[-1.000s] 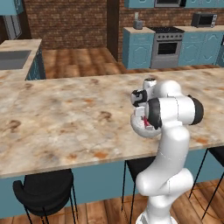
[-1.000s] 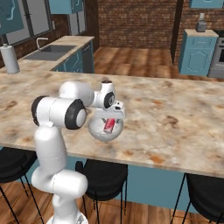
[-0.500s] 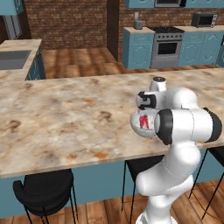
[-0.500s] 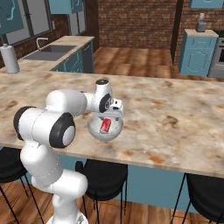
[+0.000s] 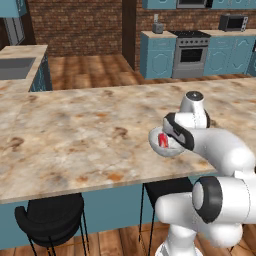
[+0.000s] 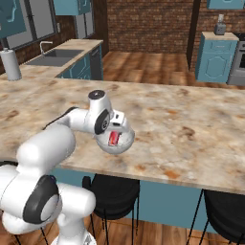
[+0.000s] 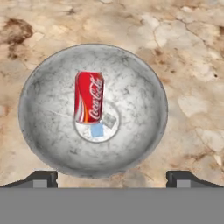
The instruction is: Open the fridge, grab two sodas, and place both sodas inside the bowl with ice on the dining counter.
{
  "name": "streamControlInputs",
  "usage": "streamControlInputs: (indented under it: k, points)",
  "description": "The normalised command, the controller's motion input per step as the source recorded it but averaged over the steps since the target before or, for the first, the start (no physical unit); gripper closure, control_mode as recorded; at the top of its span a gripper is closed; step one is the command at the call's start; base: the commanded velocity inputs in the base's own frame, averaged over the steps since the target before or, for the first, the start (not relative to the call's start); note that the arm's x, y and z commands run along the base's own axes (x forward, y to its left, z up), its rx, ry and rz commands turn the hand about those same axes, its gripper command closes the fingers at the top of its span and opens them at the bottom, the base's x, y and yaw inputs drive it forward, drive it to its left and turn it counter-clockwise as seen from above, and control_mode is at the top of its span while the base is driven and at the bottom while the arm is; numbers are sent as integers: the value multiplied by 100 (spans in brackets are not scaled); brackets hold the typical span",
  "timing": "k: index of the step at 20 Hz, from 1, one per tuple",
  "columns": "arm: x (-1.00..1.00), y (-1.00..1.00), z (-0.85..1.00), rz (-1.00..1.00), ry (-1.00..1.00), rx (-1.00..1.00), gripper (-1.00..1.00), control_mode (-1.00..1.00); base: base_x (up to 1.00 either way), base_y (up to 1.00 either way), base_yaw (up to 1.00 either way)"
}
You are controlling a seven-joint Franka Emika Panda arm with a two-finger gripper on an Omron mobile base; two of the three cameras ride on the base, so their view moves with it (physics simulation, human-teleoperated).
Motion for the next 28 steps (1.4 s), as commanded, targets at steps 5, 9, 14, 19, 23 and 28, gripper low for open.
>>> streamControlInputs:
  k: [5,9,14,19,23,28]
  points:
    - [-100,19,52,-4,-11,0,-100,-100,0,0,0]
    - [-100,13,52,-6,-13,0,-100,-100,0,0,0]
    - [-100,24,31,-3,-14,0,-100,-100,0,0,0]
    - [-100,44,1,0,-10,0,-100,-100,0,0,0]
    - [-88,51,0,0,-5,0,-100,-100,0,0,0]
    - [-29,18,-8,2,0,-1,-100,-100,0,0,0]
